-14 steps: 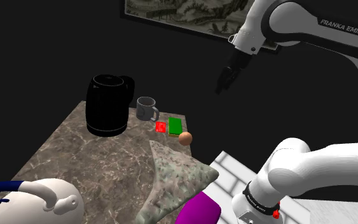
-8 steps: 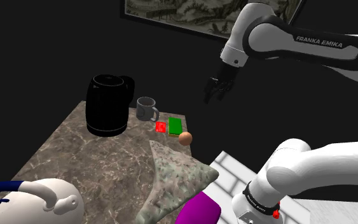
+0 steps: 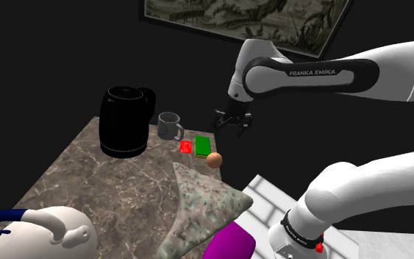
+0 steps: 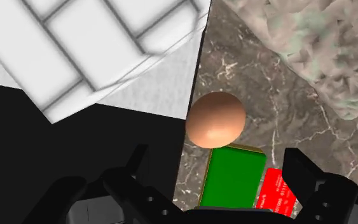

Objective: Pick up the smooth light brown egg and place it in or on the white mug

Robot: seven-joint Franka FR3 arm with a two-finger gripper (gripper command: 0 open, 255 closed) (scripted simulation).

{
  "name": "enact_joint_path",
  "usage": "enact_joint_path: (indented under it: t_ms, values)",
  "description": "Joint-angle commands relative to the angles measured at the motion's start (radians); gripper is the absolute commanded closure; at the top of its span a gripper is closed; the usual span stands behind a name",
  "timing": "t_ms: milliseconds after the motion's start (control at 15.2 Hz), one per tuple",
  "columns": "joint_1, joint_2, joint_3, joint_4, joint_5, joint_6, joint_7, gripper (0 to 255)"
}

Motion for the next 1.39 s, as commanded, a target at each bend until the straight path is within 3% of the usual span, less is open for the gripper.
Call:
enact_joint_path:
  t_ms: [0, 330, 792, 1320]
  values:
    - [-0.028, 0.054, 0.041, -0.019, 0.01, 0.055, 0.124, 0]
    - [-0.091, 0.208, 0.124, -0.028, 0.014, 0.172, 0.386, 0]
    - [-0.092, 0.266, 0.141, -0.091, 0.012, 0.291, 0.394, 0]
    - [-0.091, 0.266, 0.141, -0.091, 0.012, 0.291, 0.394, 0]
